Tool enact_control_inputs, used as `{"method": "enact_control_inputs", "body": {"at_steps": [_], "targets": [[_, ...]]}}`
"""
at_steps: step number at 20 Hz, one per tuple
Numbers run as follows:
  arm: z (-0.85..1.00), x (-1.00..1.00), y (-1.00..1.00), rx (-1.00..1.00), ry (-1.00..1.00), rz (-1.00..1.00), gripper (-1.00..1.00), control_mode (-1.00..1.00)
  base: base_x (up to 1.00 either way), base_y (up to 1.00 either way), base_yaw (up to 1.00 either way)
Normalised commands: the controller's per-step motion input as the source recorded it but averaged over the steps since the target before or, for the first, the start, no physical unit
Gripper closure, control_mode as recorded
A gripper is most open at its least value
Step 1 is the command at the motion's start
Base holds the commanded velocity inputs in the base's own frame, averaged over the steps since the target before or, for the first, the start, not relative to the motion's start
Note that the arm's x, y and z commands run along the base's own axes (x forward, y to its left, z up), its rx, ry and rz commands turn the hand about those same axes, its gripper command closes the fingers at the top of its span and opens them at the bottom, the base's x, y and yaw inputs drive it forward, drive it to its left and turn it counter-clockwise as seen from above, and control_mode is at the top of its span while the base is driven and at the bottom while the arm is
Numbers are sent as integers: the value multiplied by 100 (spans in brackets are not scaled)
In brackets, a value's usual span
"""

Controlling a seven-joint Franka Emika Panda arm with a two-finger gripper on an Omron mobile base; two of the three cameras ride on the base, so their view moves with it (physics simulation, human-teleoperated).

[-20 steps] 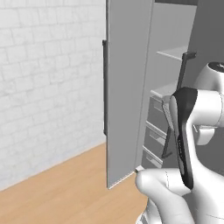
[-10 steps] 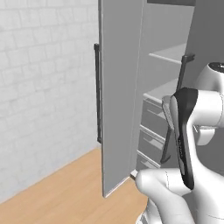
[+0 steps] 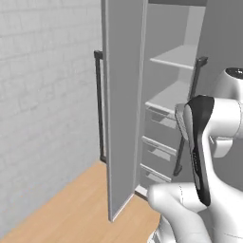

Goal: Take the meat container that has the fish and place it on the second highest rack of the freezer. Then take the vegetable container that has the sweet potato and lime and place it on the highest rack of the freezer.

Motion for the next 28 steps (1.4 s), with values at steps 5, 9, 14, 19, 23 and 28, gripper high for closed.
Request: {"method": "enact_control_inputs", "body": {"at_steps": [5, 9, 14, 19, 23, 28], "targets": [[0, 0, 0, 0, 0, 0, 100, 100, 25, 33, -40], [0, 0, 0, 0, 0, 0, 100, 100, 38, 44, -30], [0, 0, 0, 0, 0, 0, 100, 100, 43, 37, -29], [0, 0, 0, 0, 0, 0, 100, 100, 33, 28, -30], [0, 0, 0, 0, 0, 0, 100, 100, 41, 21, -29], [0, 0, 0, 0, 0, 0, 100, 100, 40, 20, -27]]}}
